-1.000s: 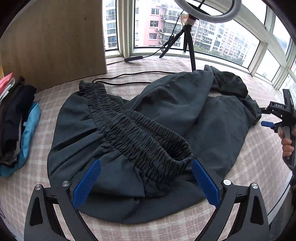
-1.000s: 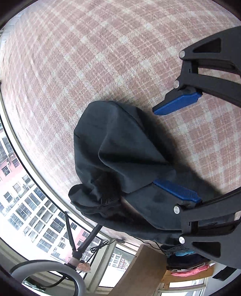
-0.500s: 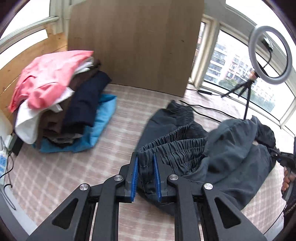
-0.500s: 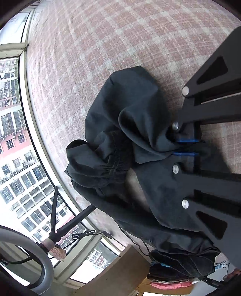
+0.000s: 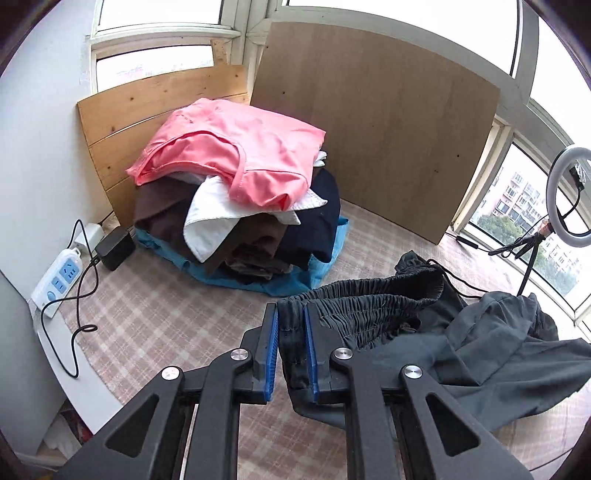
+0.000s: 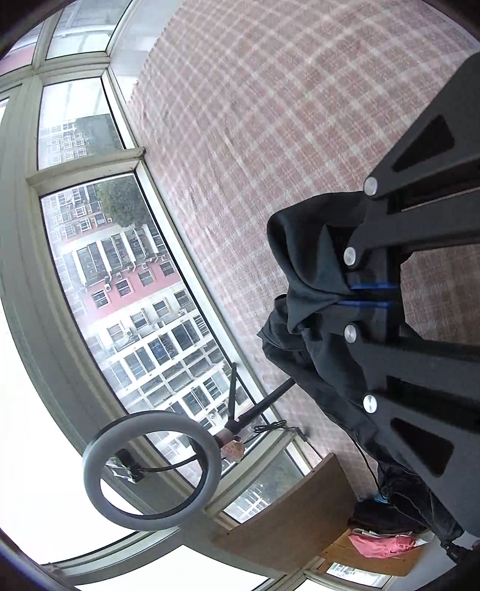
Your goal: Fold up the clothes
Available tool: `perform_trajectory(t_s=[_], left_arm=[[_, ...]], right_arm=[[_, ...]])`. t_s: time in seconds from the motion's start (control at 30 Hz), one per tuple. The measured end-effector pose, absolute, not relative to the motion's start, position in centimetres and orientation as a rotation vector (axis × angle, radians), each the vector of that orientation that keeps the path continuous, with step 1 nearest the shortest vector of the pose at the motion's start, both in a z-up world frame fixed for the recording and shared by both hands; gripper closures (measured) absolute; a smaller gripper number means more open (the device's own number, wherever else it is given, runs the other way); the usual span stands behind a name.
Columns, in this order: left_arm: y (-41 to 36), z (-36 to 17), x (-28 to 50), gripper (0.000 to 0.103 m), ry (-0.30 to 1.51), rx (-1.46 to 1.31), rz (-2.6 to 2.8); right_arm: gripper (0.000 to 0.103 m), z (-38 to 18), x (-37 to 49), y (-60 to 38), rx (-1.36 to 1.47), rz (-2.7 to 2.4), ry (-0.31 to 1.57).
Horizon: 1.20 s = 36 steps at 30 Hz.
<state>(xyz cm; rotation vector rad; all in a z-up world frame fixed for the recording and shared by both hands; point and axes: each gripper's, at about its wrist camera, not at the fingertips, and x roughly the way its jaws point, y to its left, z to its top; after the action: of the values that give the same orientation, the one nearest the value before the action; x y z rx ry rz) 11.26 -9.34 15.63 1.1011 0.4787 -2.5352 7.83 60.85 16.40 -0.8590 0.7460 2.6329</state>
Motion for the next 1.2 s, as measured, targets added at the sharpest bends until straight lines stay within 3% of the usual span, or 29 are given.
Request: perform_trajectory(t_s=[0.1, 0.2, 0.3, 0.37, 0.4, 0.47, 0.5, 0.53, 0.63, 0.77, 0.83, 0.87, 0.9, 1.07, 1.17, 1.2], left_arm=[[-9.8, 14.4, 13.1, 0.086, 0.441, 1.192, -2.438], [-9.6, 12.9, 14.5, 0.089, 0.297, 1.239, -2.310], [-8.7, 12.4, 14.2, 0.088, 0.360, 1.287, -2.396], [-6.6, 12.4, 12.5, 0.079, 0.350, 1.324, -2.509], [-5.3, 12.3, 11.4, 0.066, 0.313, 1.342, -2.570], [-2.8, 11.8, 8.9, 0.045, 0.229, 1.370, -2.657], [-1.8, 11.3, 7.5, 0.040, 0.196, 1.394, -2.691], [-0.9, 10.8, 6.1, 0.040, 0.170, 1.426, -2.707], [0.7, 8.8, 2.1, 0.040, 0.130, 1.520, -2.733], [1.7, 6.2, -1.6, 0.040, 0.092, 1.630, -2.705], [1.9, 5.2, -2.6, 0.055, 0.137, 1.696, -2.707], [2.0, 4.9, -2.9, 0.084, 0.156, 1.732, -2.703], [2.1, 4.9, -3.0, 0.098, 0.168, 1.758, -2.702], [0.8, 9.3, -0.3, 0.098, 0.237, 1.624, -2.804], [-1.7, 12.2, 1.9, 0.098, 0.328, 1.520, -2.810], [-2.9, 12.9, 2.8, 0.098, 0.373, 1.485, -2.803]], right_arm=[[0.100, 17.9, 12.0, 62.3, -0.807, 2.531, 0.707], [0.095, 16.1, 12.6, 62.9, -1.110, 2.401, 0.554], [0.089, 13.8, 13.3, 63.4, -1.241, 2.312, 0.554], [0.089, 13.2, 13.8, 63.8, -1.238, 2.297, 0.591], [0.087, 13.2, 13.0, 63.2, -1.244, 2.334, 0.601], [0.076, 13.2, 11.3, 62.0, -1.255, 2.407, 0.623], [0.066, 13.1, 10.5, 61.5, -1.261, 2.444, 0.633], [0.056, 13.1, 9.6, 60.9, -1.266, 2.481, 0.644], [0.042, 12.7, 6.7, 59.3, -1.294, 2.579, 0.696], [0.041, 10.4, 1.4, 59.2, -1.410, 2.566, 0.923], [0.041, 9.1, -1.3, 59.5, -1.452, 2.536, 1.024], [0.040, 8.5, -2.6, 59.6, -1.472, 2.520, 1.073], [0.040, 8.0, -3.9, 59.7, -1.486, 2.498, 1.092], [0.040, 7.9, -9.2, 58.0, -1.544, 2.491, 0.970], [0.040, 10.3, -10.9, 56.1, -1.460, 2.357, 0.305], [0.040, 10.9, -10.8, 56.4, -1.384, 2.298, 0.165]])
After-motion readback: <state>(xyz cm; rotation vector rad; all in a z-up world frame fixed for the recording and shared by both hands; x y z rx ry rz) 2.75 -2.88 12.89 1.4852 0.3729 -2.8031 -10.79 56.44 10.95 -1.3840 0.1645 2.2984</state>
